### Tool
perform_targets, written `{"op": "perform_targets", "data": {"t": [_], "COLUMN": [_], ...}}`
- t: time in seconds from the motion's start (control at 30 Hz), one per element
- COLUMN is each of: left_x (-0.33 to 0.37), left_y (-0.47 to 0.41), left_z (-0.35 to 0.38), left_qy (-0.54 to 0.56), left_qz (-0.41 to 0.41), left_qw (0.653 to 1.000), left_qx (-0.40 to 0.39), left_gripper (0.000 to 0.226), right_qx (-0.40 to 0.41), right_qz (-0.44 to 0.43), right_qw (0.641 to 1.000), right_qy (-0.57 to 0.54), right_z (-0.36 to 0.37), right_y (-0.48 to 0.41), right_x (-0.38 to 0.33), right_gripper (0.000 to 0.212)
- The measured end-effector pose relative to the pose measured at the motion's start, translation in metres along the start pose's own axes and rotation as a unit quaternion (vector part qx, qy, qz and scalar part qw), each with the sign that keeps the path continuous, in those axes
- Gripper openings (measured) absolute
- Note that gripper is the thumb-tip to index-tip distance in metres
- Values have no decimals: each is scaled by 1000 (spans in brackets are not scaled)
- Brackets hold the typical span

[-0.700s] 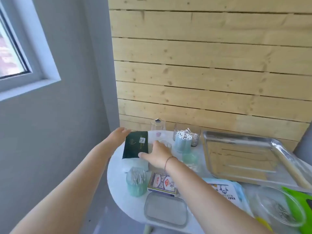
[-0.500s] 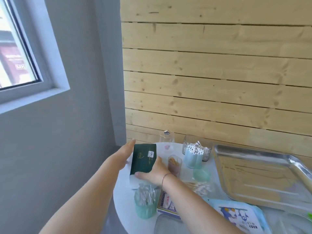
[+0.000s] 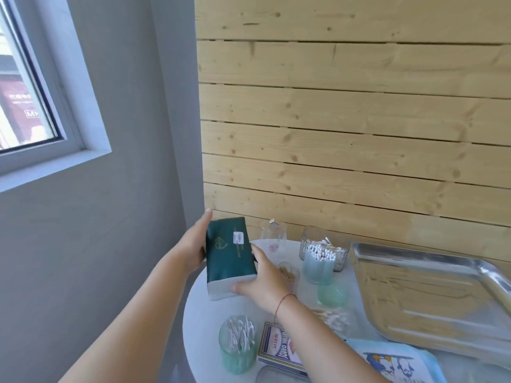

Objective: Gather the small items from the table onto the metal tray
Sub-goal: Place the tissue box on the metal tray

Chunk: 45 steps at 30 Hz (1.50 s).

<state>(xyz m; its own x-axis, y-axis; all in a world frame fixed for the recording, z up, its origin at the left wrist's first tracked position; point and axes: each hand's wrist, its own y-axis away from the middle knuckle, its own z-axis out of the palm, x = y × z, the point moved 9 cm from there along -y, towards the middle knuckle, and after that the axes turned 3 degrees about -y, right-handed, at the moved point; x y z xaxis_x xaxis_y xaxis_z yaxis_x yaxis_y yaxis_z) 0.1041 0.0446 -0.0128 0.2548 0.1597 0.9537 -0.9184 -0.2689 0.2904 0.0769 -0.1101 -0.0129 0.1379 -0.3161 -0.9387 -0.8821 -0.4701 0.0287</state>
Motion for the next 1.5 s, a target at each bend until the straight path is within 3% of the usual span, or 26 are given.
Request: {"op": "perform_targets", "data": {"t": [0.1,0.23,0.33,0.47,0.6,0.77,0.83,0.97,1.07,1.5], "left_x": [45,99,115,105,72,17,-3,-36,-60,-78], "left_y": [17,51,66,75,78,64,55,37,25,15], "left_z": [-1,56,113,201,279,342,361,369,367,366], "left_qy": [35,44,44,40,8,-40,-57,-75,-84,-140], "left_qz": [76,153,189,181,142,57,27,-23,-57,-65], "left_qw": [996,987,981,981,984,989,989,991,991,982], "left_qx": [10,-2,-18,-50,-103,-129,-133,-105,-90,-104], "left_gripper": [51,37,45,44,42,57,64,80,82,78], "right_qx": [39,134,218,306,328,375,371,322,294,315], "right_qz": [-54,-86,-81,-32,-3,79,119,182,207,194], "right_qw": [997,984,965,932,924,912,912,920,925,925], "right_qy": [-32,-74,-121,-191,-197,-149,-131,-127,-121,-88], "right_z": [-26,-112,-181,-261,-321,-372,-383,-380,-371,-358], "right_y": [9,40,66,90,100,104,101,86,75,58], "right_x": [-32,-54,-48,-11,20,67,87,127,150,173], "right_gripper": [78,60,51,41,19,47,49,32,33,34]}}
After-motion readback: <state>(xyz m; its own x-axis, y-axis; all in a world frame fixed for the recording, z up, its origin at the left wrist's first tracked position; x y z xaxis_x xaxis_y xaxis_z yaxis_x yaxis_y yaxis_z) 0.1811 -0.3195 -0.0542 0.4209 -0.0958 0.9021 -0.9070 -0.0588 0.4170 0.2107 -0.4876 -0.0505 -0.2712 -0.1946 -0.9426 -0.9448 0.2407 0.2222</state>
